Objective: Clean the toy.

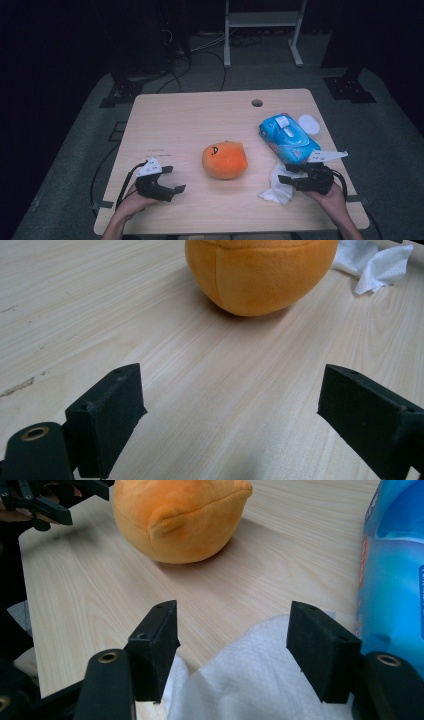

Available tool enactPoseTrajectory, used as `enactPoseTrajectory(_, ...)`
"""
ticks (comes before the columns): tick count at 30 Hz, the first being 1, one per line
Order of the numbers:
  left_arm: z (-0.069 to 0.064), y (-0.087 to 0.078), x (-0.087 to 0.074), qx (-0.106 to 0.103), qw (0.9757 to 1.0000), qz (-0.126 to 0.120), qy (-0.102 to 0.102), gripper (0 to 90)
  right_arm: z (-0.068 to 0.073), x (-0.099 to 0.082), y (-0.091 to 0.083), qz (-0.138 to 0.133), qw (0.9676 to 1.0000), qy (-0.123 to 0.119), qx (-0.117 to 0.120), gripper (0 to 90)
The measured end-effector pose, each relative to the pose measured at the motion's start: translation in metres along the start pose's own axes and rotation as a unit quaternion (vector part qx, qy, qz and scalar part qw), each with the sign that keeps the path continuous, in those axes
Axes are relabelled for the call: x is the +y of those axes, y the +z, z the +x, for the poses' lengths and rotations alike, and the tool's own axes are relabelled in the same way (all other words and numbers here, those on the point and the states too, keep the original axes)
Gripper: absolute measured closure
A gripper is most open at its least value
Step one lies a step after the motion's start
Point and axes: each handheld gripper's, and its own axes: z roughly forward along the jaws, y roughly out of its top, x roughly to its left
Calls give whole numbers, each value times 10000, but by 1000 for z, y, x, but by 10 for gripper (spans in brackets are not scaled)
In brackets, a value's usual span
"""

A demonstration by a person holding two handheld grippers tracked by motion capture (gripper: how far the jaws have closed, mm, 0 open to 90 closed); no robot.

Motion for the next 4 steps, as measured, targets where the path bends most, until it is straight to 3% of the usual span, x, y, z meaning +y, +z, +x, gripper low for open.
enactPoseTrajectory(4,0,2,-1,-4,10000,21,-15,104,2,-1,1,27,10000,-40,-34,350)
